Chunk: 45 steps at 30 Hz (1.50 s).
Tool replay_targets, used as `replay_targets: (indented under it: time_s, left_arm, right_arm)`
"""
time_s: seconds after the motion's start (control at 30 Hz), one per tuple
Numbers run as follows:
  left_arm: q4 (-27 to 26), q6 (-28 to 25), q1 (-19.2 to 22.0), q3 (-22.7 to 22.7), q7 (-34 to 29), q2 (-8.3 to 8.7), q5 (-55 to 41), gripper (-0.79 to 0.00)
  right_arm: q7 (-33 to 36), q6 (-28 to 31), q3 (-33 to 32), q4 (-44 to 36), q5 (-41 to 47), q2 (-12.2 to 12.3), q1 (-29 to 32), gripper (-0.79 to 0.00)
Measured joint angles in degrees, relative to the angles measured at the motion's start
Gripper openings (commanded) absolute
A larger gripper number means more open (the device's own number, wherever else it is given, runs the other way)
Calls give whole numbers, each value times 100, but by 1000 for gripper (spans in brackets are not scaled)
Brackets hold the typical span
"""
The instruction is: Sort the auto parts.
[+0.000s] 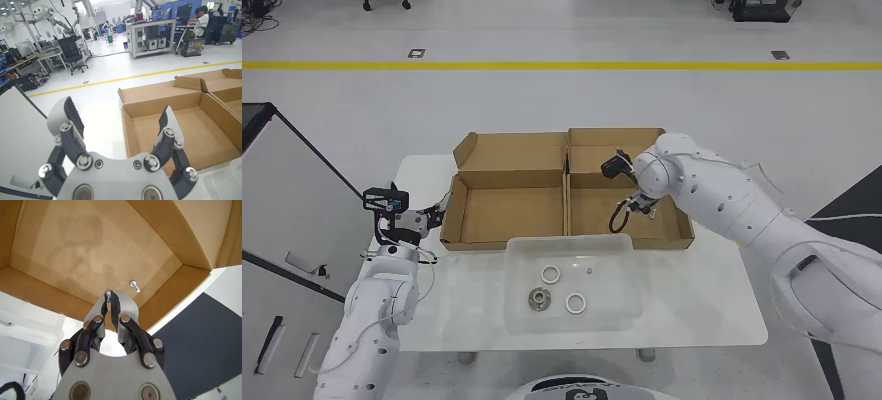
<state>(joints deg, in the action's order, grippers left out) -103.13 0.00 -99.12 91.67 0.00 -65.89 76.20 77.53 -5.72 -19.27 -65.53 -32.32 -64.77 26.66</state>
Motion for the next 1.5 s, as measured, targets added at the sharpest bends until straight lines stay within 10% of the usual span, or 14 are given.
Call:
replay_targets:
  time_s: [0.93,1.07,1.1,1.13,1.5]
  left_arm:
    - [0,0,0,0,0,0,0,0]
    - [0,0,0,0,0,0,0,0]
    - [0,0,0,0,0,0,0,0]
    - [0,0,0,0,0,0,0,0]
    - [0,0,0,0,0,0,0,0]
  right_arm:
    - [-582,-439,-295,1370,381,-561,393,-770]
    - [-590,-415,-376,1414,326,-559,405,-289]
    - [-589,-405,-393,1415,313,-557,408,-46]
    - [-588,-397,-412,1414,303,-555,409,0]
    - [-520,-150,-867,1196,332,-412,366,0]
